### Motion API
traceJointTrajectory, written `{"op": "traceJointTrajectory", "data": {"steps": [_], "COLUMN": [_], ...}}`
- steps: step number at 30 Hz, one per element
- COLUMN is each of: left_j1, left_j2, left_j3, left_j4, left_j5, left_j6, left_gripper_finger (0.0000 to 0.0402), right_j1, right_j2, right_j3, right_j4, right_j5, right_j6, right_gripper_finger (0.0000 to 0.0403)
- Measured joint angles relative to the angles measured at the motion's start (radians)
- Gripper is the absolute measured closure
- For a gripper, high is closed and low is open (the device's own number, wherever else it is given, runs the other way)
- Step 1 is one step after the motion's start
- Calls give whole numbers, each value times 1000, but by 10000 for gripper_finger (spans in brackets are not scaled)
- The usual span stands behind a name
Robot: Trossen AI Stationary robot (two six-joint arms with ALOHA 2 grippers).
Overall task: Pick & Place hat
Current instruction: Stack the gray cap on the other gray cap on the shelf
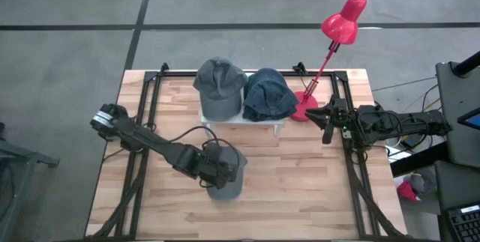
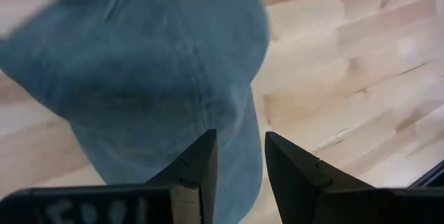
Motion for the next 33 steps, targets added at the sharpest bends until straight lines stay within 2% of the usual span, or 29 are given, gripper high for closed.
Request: {"op": "traceJointTrajectory", "data": {"steps": [4, 14, 22, 26, 30, 33], "left_j1": [-11, -44, -41, -49, -53, -53], "left_j2": [0, -2, -2, 24, 103, 183], "left_j3": [-14, 39, 92, 168, 327, 448], "left_j4": [36, 29, -13, -161, -424, -563], "left_j5": [23, -185, -230, -213, -193, -170], "left_j6": [-39, -189, -262, -315, -374, -399], "left_gripper_finger": [289, 292, 310, 320, 326, 328], "right_j1": [0, 0, 0, 0, 0, 0], "right_j2": [0, 0, 0, 0, 0, 0], "right_j3": [0, 0, 0, 0, 0, 0], "right_j4": [-5, -5, -6, -7, -12, -25], "right_j5": [0, 0, 0, 0, 0, 0], "right_j6": [-1, 0, 0, 0, 0, 0], "right_gripper_finger": [335, 320, 314, 319, 328, 333]}}
